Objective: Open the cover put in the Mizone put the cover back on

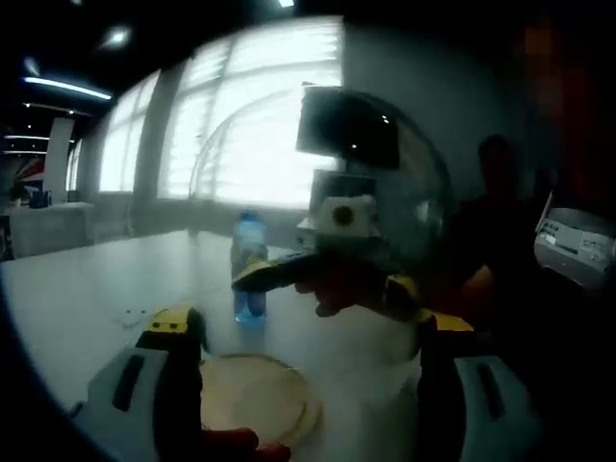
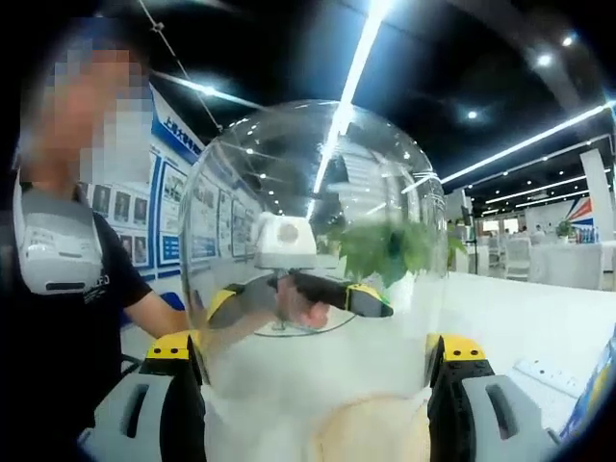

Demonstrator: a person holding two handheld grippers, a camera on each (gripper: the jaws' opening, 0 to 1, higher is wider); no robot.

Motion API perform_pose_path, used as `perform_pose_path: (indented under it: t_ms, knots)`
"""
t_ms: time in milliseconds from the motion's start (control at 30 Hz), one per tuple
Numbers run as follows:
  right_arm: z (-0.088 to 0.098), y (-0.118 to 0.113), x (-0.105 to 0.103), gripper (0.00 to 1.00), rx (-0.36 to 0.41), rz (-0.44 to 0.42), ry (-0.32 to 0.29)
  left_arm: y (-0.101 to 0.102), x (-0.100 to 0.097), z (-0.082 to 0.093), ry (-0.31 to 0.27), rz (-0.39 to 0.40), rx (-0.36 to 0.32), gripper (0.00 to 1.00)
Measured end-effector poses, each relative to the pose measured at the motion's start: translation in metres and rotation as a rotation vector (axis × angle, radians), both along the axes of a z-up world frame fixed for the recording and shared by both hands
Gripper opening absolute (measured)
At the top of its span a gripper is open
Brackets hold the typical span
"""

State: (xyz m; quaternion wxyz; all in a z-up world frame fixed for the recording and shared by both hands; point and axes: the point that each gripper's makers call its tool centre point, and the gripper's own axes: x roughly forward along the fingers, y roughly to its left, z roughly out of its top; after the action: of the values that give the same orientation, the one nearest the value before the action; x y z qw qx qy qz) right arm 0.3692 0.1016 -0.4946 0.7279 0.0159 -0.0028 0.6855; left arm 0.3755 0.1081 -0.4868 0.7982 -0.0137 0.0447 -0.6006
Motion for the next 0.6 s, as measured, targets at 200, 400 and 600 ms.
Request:
perform_pose_path:
  t_ms: [200,400,600]
  knots:
    - [0.006,0.000,0.006,0.90,0.006,0.011,0.008,0.000,0.007,0.006,0.009,0.018,-0.019,0.81]
    - [0.011,-0.006,0.005,0.90,0.014,0.004,0.038,-0.005,0.007,0.013,0.032,0.018,-0.021,0.81]
    - [0.009,-0.008,0.004,0.90,-0.012,0.006,0.035,-0.010,0.007,0.009,0.040,0.020,-0.003,0.81]
